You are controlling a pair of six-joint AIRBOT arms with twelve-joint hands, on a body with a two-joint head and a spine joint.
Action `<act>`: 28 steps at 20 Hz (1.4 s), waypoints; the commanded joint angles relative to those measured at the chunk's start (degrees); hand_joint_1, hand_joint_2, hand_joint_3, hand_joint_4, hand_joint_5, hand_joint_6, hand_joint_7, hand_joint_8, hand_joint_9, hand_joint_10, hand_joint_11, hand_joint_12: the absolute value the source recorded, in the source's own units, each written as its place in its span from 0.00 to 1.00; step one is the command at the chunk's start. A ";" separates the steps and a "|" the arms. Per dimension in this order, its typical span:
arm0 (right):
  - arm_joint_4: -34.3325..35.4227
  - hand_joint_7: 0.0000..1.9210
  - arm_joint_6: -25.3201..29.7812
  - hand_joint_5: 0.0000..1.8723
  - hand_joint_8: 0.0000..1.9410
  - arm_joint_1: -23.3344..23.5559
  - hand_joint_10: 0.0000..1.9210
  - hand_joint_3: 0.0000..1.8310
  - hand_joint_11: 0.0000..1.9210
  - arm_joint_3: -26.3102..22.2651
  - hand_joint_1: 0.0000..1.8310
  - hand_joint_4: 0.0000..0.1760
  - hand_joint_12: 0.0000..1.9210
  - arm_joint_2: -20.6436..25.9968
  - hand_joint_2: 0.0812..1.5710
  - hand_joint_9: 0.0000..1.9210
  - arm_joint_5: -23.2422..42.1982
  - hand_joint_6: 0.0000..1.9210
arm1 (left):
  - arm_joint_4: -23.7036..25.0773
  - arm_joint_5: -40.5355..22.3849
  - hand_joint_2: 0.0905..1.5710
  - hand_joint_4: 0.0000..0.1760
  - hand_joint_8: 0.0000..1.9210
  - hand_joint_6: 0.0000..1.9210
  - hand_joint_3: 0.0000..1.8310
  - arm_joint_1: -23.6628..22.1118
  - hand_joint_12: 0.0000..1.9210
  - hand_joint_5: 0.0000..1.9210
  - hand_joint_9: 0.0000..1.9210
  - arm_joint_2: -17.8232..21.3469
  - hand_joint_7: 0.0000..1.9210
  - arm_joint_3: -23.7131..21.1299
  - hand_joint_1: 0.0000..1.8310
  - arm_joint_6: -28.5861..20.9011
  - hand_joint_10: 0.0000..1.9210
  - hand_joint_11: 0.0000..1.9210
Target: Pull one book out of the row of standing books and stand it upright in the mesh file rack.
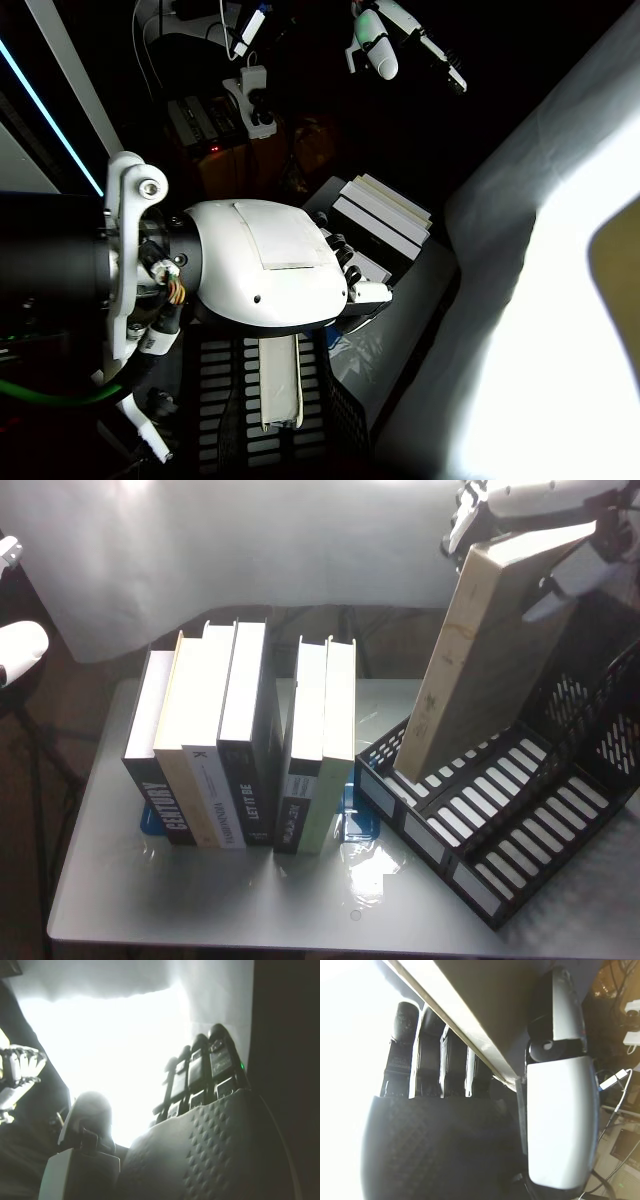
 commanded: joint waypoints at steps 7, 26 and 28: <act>3.33 0.42 -1.75 0.39 0.67 -1.08 0.82 0.00 0.29 2.23 0.73 0.00 0.95 -0.84 0.76 0.38 -4.36 0.64 | -0.82 -7.88 0.91 0.00 0.00 0.00 0.00 0.10 0.00 0.01 0.00 0.61 0.00 0.14 0.06 -0.27 0.00 0.00; -1.20 0.32 -1.44 0.38 0.74 -3.96 0.66 0.00 0.00 7.71 0.62 0.00 0.94 -4.15 0.82 0.20 -8.20 0.80 | -1.36 -9.08 0.90 0.00 0.00 0.00 0.00 0.60 0.00 0.00 0.00 -0.53 0.00 1.37 0.02 -0.27 0.00 0.00; -1.83 0.35 -1.10 0.36 0.73 -3.96 0.83 0.00 0.07 8.27 0.69 0.00 0.93 -4.40 0.82 0.24 -8.43 0.81 | -1.35 -9.21 0.89 0.00 0.00 0.00 0.00 0.60 0.00 0.00 0.00 -0.52 0.00 1.41 0.00 -0.27 0.00 0.00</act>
